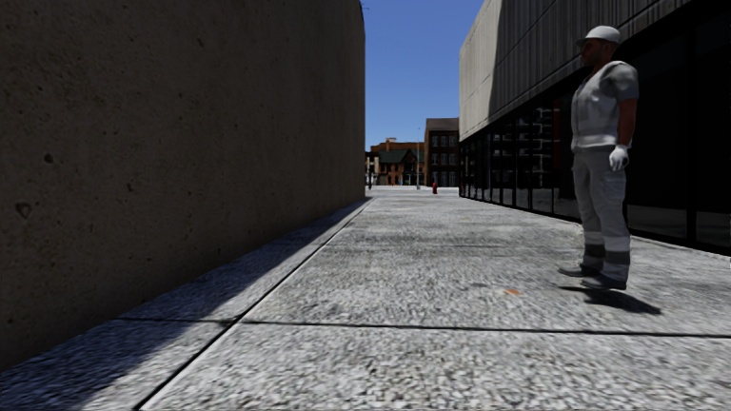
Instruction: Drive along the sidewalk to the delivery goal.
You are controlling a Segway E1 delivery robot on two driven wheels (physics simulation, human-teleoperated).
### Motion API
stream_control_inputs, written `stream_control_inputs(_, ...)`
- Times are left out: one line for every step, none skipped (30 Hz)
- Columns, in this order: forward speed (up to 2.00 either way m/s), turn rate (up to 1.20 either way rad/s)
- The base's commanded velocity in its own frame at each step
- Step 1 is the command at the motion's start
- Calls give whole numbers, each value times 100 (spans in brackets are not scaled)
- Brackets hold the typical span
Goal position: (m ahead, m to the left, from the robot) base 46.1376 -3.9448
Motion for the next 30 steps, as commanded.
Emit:
stream_control_inputs(200, -38)
stream_control_inputs(200, -38)
stream_control_inputs(200, -38)
stream_control_inputs(200, -38)
stream_control_inputs(200, -38)
stream_control_inputs(200, -38)
stream_control_inputs(200, -38)
stream_control_inputs(200, -38)
stream_control_inputs(200, -38)
stream_control_inputs(200, -31)
stream_control_inputs(200, -31)
stream_control_inputs(200, -16)
stream_control_inputs(200, -7)
stream_control_inputs(200, 0)
stream_control_inputs(200, 0)
stream_control_inputs(200, 0)
stream_control_inputs(200, 0)
stream_control_inputs(200, 0)
stream_control_inputs(200, 0)
stream_control_inputs(200, 0)
stream_control_inputs(200, 0)
stream_control_inputs(200, 0)
stream_control_inputs(200, 0)
stream_control_inputs(200, 0)
stream_control_inputs(200, 0)
stream_control_inputs(200, 0)
stream_control_inputs(200, 0)
stream_control_inputs(200, 0)
stream_control_inputs(200, 0)
stream_control_inputs(200, 0)
